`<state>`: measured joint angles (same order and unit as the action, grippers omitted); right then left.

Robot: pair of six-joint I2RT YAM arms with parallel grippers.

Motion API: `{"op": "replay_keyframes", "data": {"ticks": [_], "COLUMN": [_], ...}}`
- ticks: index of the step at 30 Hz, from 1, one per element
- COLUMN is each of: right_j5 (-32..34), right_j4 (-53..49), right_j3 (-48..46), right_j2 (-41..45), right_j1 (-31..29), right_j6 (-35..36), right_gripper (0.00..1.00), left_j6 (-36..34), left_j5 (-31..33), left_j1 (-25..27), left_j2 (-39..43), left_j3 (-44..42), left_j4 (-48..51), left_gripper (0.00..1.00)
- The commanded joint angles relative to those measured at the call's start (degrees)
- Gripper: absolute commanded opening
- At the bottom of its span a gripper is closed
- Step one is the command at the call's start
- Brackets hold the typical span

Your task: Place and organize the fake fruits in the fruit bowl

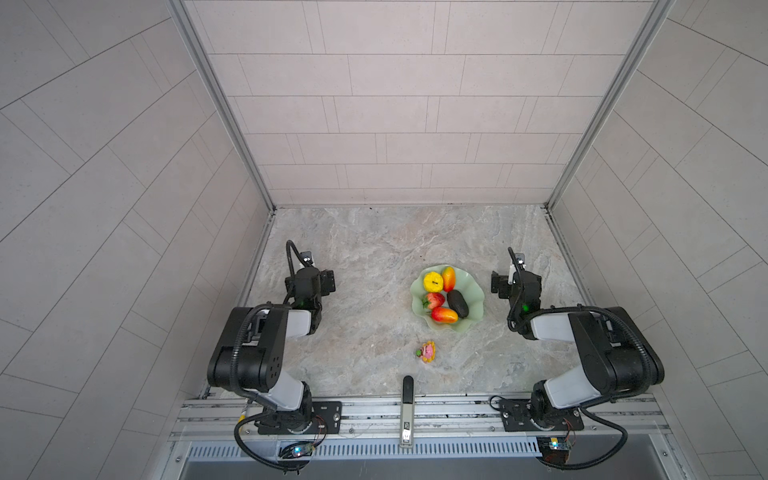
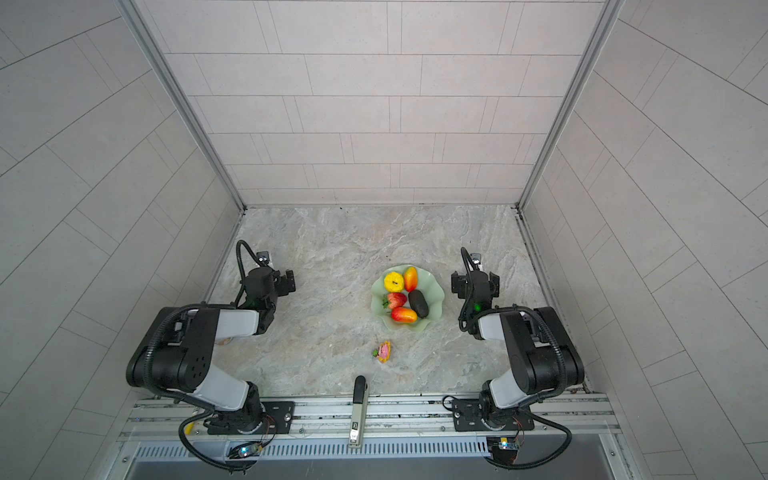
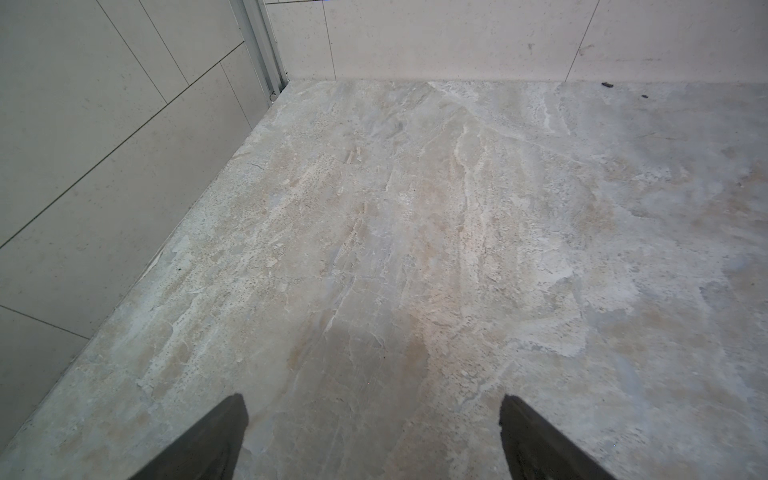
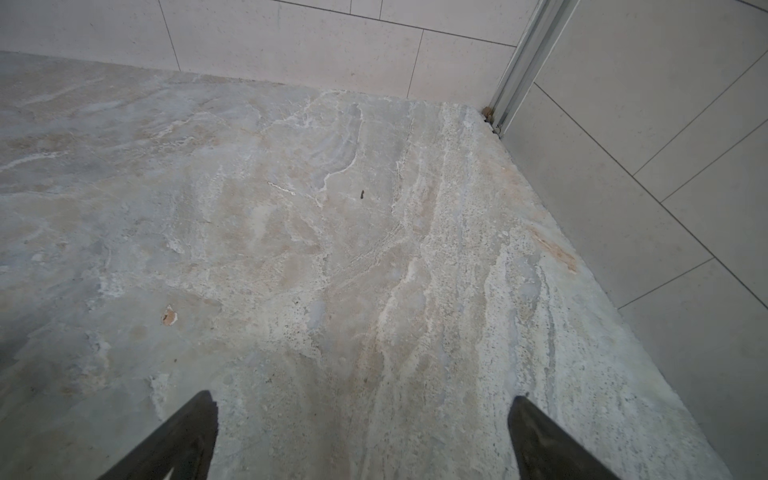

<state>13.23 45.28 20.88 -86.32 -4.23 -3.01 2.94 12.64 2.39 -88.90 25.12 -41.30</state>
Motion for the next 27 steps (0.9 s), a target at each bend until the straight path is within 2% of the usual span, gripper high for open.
{"op": "replay_keyframes", "data": {"ticks": [1, 4, 6, 27], "right_j5": [1.0, 1.0, 1.1, 0.1], "right_j4": [3.9, 2.0, -4.9, -5.2], "right_j3": [-1.3, -0.1, 4.4, 5.1], "right_j2": [1.6, 1.1, -0.4, -1.2], "right_j1": [-0.3, -0.3, -0.2, 0.5], "right_j6": [0.5, 0.5, 0.2, -0.1], "right_gripper": [1.00, 1.00, 1.00, 1.00], "left_j6": [-0.3, -0.3, -0.3, -0.4], "left_j5": [0.0, 0.0, 0.0, 0.0], "left_j1": [0.2, 0.2, 0.2, 0.2], "left_j2": [1.1, 1.1, 1.0, 1.1], "left_j3": [0.7, 0.8, 0.7, 0.7], "left_j4": [-0.2, -0.2, -0.2, -0.2], "left_gripper": [1.00, 1.00, 1.00, 1.00]}}
